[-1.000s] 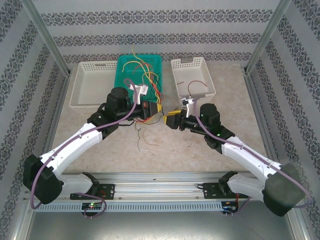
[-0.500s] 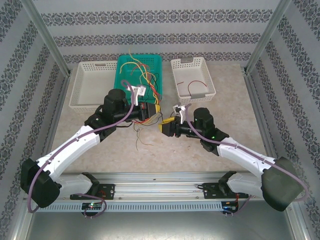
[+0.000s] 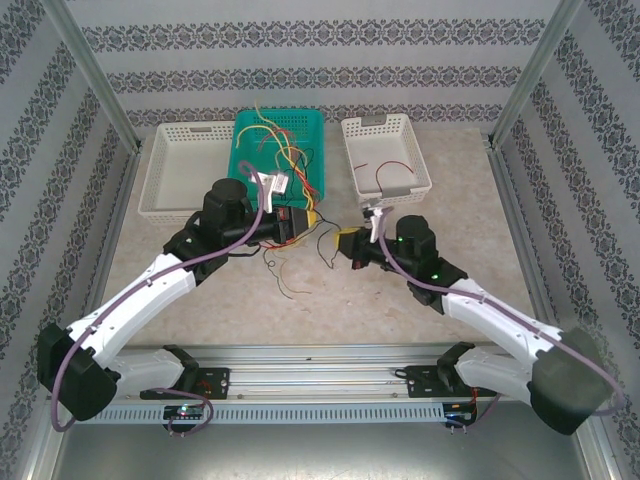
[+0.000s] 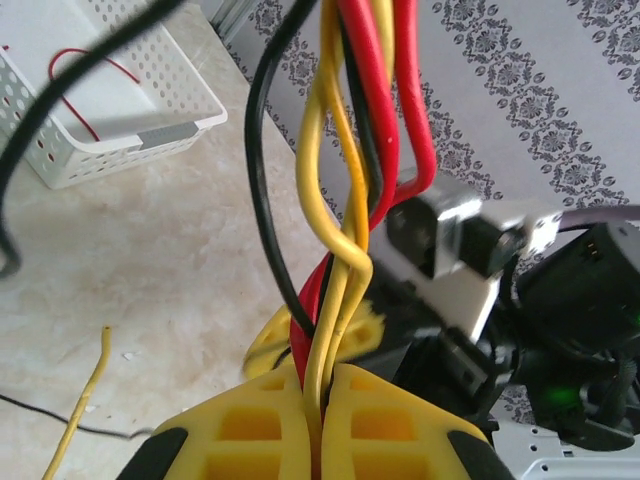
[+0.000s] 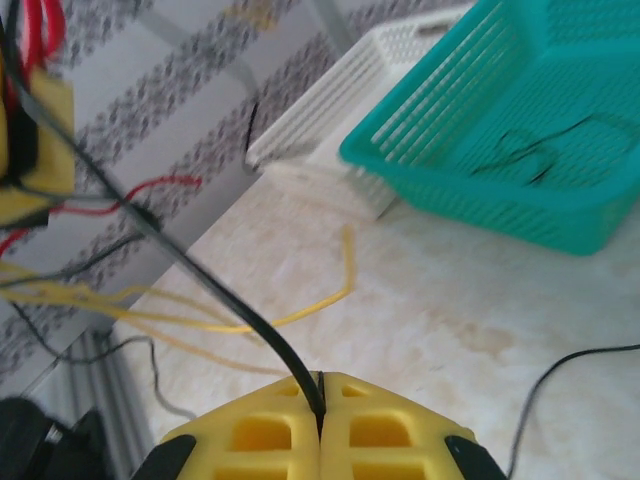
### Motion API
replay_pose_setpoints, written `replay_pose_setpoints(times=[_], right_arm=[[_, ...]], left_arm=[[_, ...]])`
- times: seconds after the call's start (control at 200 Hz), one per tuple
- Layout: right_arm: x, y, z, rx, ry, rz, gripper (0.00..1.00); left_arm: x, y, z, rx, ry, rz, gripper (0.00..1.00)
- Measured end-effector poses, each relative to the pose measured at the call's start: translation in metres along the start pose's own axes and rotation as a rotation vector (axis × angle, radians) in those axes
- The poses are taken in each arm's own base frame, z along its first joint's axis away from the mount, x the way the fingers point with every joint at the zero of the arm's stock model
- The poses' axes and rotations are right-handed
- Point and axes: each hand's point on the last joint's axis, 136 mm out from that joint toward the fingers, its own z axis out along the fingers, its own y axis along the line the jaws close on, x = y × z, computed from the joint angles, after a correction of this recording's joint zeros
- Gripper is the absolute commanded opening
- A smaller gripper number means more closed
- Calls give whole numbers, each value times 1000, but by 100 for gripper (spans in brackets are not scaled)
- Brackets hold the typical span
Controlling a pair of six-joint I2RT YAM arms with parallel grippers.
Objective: Untangle the cables
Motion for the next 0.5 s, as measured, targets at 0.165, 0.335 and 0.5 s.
replay_pose_setpoints(times=[0.165, 0.335, 0.5], right_arm=[[-32, -28, -33, 140, -131, 15, 0], [-45, -51, -59, 247, -191, 53, 0], [-47, -65, -80, 339, -211, 75, 0]], left_arm=[[11, 0, -2, 7, 50, 12, 0], [26, 5, -4, 0, 114, 17, 0], [38, 10, -6, -15, 166, 22, 0]])
